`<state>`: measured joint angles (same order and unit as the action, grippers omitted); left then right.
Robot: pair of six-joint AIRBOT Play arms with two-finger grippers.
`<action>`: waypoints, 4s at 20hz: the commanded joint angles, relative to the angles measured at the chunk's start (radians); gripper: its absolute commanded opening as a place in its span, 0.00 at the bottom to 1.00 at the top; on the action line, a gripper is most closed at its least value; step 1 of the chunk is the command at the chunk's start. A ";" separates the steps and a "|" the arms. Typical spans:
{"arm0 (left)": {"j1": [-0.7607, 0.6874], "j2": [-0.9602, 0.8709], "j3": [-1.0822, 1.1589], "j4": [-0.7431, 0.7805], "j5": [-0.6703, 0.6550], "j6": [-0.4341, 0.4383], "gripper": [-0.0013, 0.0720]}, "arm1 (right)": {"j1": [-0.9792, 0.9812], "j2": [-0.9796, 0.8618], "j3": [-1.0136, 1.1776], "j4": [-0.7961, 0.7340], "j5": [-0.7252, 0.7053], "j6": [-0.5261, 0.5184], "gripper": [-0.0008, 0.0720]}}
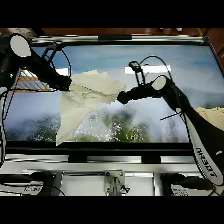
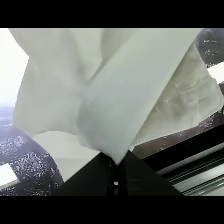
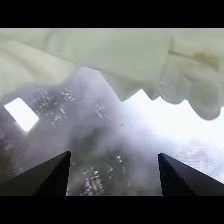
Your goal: Fold the shirts.
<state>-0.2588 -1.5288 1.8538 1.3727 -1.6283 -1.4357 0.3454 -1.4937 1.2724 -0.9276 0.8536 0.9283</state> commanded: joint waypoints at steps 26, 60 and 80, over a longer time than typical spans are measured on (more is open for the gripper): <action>0.000 0.029 0.095 -0.084 0.114 0.155 0.08 | 0.155 0.107 0.002 -0.314 -0.537 -0.160 0.11; 0.066 -0.005 -0.266 -0.090 0.116 0.272 0.12 | 0.172 0.063 0.101 -0.365 0.370 0.702 0.11; 0.053 0.027 -0.409 -0.044 0.266 -0.100 0.83 | 0.243 0.050 0.101 -0.415 0.400 0.706 0.11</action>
<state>-0.2123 -1.5494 1.4548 1.2415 -1.3987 -1.4765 0.5877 -1.4425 1.3731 -1.3361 1.2530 1.6352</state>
